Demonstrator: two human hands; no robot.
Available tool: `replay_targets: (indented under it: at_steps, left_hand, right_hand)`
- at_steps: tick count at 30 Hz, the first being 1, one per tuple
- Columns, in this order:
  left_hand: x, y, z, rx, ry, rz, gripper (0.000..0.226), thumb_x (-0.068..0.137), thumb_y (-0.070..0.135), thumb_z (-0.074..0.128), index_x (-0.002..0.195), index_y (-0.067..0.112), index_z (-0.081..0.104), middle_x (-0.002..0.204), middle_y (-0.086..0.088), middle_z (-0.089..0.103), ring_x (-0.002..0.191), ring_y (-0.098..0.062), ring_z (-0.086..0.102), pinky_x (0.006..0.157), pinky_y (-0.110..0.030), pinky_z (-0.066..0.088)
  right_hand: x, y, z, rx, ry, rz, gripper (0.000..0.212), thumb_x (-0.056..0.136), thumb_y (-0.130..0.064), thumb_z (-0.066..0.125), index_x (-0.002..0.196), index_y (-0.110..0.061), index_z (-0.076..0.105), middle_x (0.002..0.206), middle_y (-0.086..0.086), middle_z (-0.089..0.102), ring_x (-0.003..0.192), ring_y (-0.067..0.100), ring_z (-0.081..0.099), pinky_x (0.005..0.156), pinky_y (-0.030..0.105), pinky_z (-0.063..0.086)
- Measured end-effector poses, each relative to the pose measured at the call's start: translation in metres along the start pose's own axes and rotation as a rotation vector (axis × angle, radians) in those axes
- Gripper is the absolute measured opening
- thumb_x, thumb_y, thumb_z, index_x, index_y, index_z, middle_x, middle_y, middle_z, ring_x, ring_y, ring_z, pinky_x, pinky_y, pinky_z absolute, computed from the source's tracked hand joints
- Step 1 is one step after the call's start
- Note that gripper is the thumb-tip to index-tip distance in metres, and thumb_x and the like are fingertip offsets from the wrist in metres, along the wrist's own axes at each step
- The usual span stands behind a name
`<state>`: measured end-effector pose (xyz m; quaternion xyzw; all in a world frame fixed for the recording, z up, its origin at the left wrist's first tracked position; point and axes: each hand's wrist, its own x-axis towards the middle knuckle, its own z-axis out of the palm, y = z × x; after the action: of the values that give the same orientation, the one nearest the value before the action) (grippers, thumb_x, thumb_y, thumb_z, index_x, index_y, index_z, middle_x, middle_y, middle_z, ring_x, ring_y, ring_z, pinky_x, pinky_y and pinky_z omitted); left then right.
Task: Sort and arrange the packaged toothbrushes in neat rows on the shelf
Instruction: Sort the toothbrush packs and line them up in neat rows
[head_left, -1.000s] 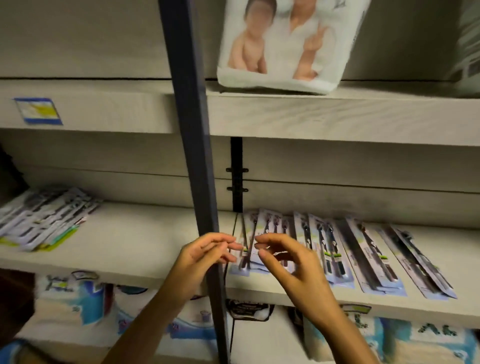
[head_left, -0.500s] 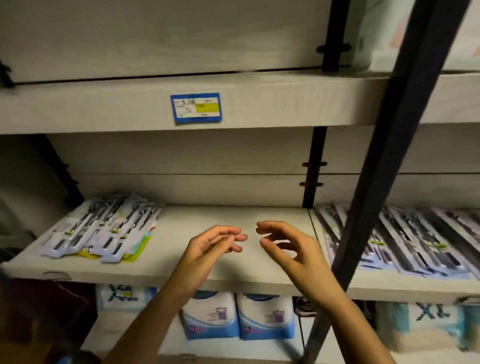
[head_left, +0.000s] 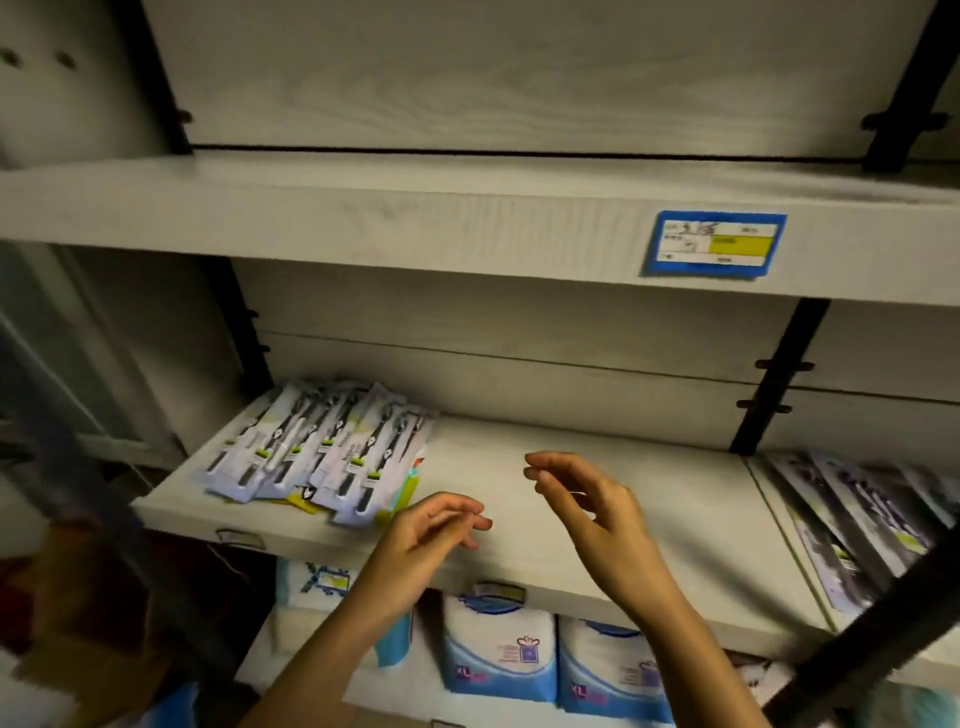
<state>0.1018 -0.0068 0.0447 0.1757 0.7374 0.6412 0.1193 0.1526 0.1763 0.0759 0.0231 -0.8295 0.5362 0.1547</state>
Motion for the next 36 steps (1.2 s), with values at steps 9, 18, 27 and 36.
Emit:
replay_targets:
  at_steps: [9, 18, 27, 36]
  left_hand:
    - [0.041, -0.069, -0.118, 0.217, -0.088, -0.158, 0.011, 0.089, 0.012, 0.059, 0.086, 0.023, 0.061, 0.091, 0.004, 0.066, 0.093, -0.017, 0.061, 0.084, -0.023, 0.047]
    - [0.111, -0.092, -0.167, 1.111, 0.063, -0.142, 0.057, 0.087, 0.056, 0.047, 0.121, 0.009, 0.047, 0.122, -0.01, 0.053, 0.115, -0.025, 0.049, 0.098, -0.036, 0.043]
    - [0.138, -0.092, -0.16, 1.257, 0.09, -0.271, 0.073, 0.08, 0.052, 0.063, 0.13, 0.005, 0.039, 0.133, -0.016, 0.037, 0.11, -0.026, 0.053, 0.077, -0.029, 0.053]
    - [0.13, -0.082, -0.175, 0.959, 0.232, -0.258, 0.061, 0.08, 0.04, 0.067, 0.119, 0.007, 0.034, 0.123, -0.014, 0.05, 0.106, -0.026, 0.054, 0.077, -0.03, 0.048]
  right_hand:
    - [0.045, -0.013, 0.103, -0.012, 0.055, 0.062, 0.02, 0.092, -0.023, 0.056, 0.107, -0.035, 0.063, 0.101, -0.017, 0.068, 0.094, -0.001, 0.063, 0.081, 0.013, 0.049]
    - [0.066, -0.025, 0.157, -0.065, 0.084, 0.15, 0.02, 0.093, -0.026, 0.054, 0.101, -0.045, 0.056, 0.106, -0.023, 0.063, 0.095, -0.004, 0.06, 0.076, 0.009, 0.049]
    - [0.08, -0.028, 0.156, -0.074, 0.086, 0.143, 0.02, 0.093, -0.022, 0.055, 0.101, -0.04, 0.06, 0.106, -0.019, 0.065, 0.094, 0.001, 0.062, 0.076, 0.009, 0.049]
    - [0.088, -0.019, 0.162, -0.099, 0.058, 0.173, 0.022, 0.093, -0.027, 0.052, 0.1, -0.048, 0.053, 0.105, -0.026, 0.06, 0.096, -0.003, 0.06, 0.072, 0.008, 0.048]
